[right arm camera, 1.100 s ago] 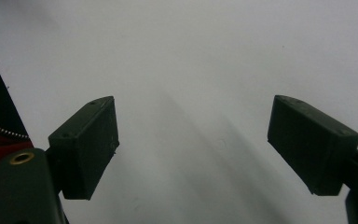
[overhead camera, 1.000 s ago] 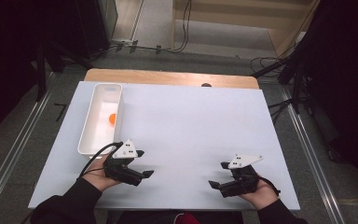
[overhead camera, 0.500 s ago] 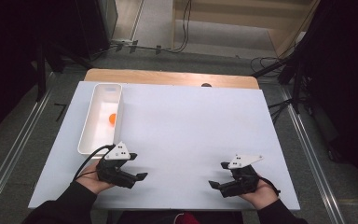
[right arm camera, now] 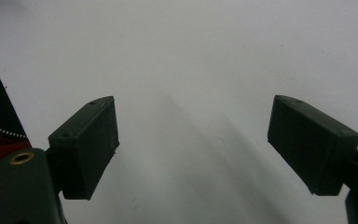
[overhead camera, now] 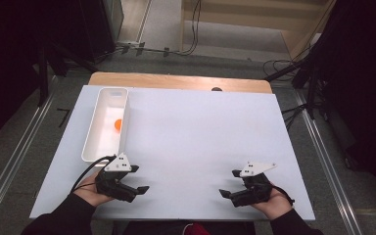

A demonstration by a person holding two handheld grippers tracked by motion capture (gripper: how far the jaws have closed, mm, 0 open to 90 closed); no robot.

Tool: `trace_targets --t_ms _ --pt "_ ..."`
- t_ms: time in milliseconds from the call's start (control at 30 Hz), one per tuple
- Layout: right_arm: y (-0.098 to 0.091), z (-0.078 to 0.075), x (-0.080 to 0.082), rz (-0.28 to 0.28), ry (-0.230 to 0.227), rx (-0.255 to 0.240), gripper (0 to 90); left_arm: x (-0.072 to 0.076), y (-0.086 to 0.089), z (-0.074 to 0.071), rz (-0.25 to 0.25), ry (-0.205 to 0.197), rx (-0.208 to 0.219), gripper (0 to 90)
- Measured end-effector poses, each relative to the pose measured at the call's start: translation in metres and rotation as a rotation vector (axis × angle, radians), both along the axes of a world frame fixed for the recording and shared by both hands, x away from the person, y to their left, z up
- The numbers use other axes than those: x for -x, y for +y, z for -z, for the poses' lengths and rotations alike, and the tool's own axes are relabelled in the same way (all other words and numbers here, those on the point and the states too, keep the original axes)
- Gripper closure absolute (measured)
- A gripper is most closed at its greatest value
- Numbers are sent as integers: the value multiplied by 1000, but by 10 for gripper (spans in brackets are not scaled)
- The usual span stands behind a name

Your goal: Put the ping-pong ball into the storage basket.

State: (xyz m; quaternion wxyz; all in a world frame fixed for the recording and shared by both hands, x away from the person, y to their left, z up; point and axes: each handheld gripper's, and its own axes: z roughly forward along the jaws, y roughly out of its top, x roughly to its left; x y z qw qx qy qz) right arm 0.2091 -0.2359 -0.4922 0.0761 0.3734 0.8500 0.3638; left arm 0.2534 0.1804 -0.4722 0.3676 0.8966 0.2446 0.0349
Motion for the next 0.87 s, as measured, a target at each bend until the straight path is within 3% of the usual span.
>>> trace_targets --t_ms 333,867 --pt "0 0 0 3 1 -1 150 3 7 3 20 8 -27 210" --pt "1 0 1 2 9 1 150 3 6 4 21 5 -28 209"
